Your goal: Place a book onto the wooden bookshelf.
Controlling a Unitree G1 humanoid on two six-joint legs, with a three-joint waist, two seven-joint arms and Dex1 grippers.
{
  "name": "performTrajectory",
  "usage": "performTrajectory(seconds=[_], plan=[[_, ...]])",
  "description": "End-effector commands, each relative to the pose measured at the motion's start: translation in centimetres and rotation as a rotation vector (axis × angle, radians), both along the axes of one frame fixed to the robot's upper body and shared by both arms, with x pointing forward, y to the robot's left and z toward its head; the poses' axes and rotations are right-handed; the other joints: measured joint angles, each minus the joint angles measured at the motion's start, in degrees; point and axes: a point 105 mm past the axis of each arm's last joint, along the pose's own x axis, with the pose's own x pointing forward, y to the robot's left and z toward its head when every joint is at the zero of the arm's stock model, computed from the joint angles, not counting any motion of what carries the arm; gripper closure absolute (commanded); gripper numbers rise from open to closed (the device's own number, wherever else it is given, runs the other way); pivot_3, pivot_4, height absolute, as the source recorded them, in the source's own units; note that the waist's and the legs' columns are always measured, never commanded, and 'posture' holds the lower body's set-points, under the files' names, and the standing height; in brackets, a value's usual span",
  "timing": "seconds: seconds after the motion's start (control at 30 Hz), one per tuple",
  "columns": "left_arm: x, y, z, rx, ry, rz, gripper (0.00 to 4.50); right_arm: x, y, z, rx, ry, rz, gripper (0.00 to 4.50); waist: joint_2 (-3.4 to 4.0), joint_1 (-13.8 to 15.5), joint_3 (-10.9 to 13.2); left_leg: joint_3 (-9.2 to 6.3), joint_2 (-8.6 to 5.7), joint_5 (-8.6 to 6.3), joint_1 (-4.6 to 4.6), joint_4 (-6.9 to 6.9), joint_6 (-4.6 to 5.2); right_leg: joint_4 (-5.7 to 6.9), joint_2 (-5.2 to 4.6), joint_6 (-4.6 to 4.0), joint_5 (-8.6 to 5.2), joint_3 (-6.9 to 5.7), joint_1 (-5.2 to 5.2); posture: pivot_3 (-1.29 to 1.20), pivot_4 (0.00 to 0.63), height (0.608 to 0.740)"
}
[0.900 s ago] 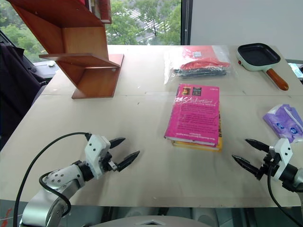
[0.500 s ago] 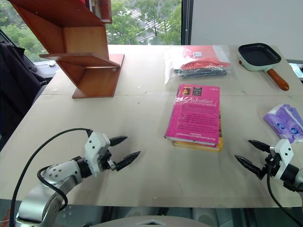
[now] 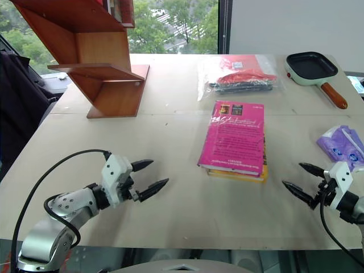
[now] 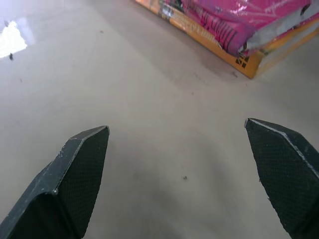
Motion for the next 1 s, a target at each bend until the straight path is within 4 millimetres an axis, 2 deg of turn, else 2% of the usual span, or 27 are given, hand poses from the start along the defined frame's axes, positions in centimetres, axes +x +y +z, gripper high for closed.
performTrajectory(seconds=[0.03,0.1,0.13,0.27,0.33,0.57,0.77,0.9,1.0], plan=[[0.4,0.3,2.0,0.05,-0.079,-0.058,0.0,1.4,0.3,2.7,0.01,-0.091,-0.006,1.3,0.0,0.0,0.0,0.01,0.01,0.0,0.0,-0.01,0.0,0.0,0.01,0.0,0.0,0.01,-0.01,0.0,0.15,0.72],[1.0,0.3,3.7,0.031,-0.103,-0.087,0.0,2.3,0.8,3.2,-0.001,-0.095,0.011,2.08,0.01,0.0,0.0,0.01,0.04,0.0,-0.01,-0.03,0.0,-0.01,0.05,-0.01,0.0,0.01,-0.03,0.0,0.15,0.72],[1.3,0.4,4.3,0.058,-0.127,-0.109,0.0,2.7,1.3,3.3,-0.01,-0.098,0.039,2.61,-0.03,0.1,0.1,0.01,0.04,0.0,-0.01,-0.05,0.0,-0.01,0.05,-0.01,0.0,0.01,-0.04,0.0,0.15,0.72],[2.7,1.4,5.9,0.131,-0.169,-0.149,0.0,4.8,3.0,3.7,-0.024,-0.099,0.082,4.46,-0.02,0.0,0.1,0.01,0.05,0.01,-0.02,-0.12,0.0,-0.05,0.06,-0.02,0.01,0.01,-0.09,0.0,0.15,0.72],[3.8,2.1,6.6,0.136,-0.184,-0.136,0.0,6.7,3.8,3.6,-0.052,-0.108,0.071,4.46,-0.05,-0.3,0.1,0.03,0.05,0.02,-0.03,-0.17,0.01,-0.08,0.06,-0.02,0.01,0.03,-0.12,0.0,0.15,0.72],[5.4,2.4,7.2,0.138,-0.206,-0.158,0.0,10.5,4.9,3.8,-0.081,-0.123,0.072,4.46,-0.08,-0.4,0.2,0.05,0.08,0.17,-0.2,-0.34,0.24,-0.24,0.11,-0.04,0.03,0.05,-0.36,0.0,0.15,0.72],[4.7,2.3,7.3,0.111,-0.184,-0.193,0.0,10.9,6.1,4.2,-0.061,-0.132,0.134,4.46,-0.08,-1.2,0.2,0.04,0.11,0.18,-0.31,-0.59,0.25,-0.63,0.13,-0.04,0.03,0.05,-0.43,0.0,0.15,0.72],[3.2,1.5,8.0,0.007,-0.129,-0.275,0.0,10.6,8.7,4.8,-0.019,-0.152,0.218,4.46,-0.08,-2.3,0.2,0.04,0.14,0.18,-0.29,-0.59,0.25,-0.62,0.17,-0.04,0.04,0.08,-0.43,0.0,0.15,0.72],[2.4,1.0,8.4,-0.054,-0.094,-0.319,0.0,10.3,9.6,4.9,-0.015,-0.15,0.249,4.46,-0.08,-2.7,0.2,0.04,0.17,0.19,-0.26,-0.57,0.24,-0.46,0.2,-0.04,0.04,0.09,-0.45,0.0,0.15,0.72]])
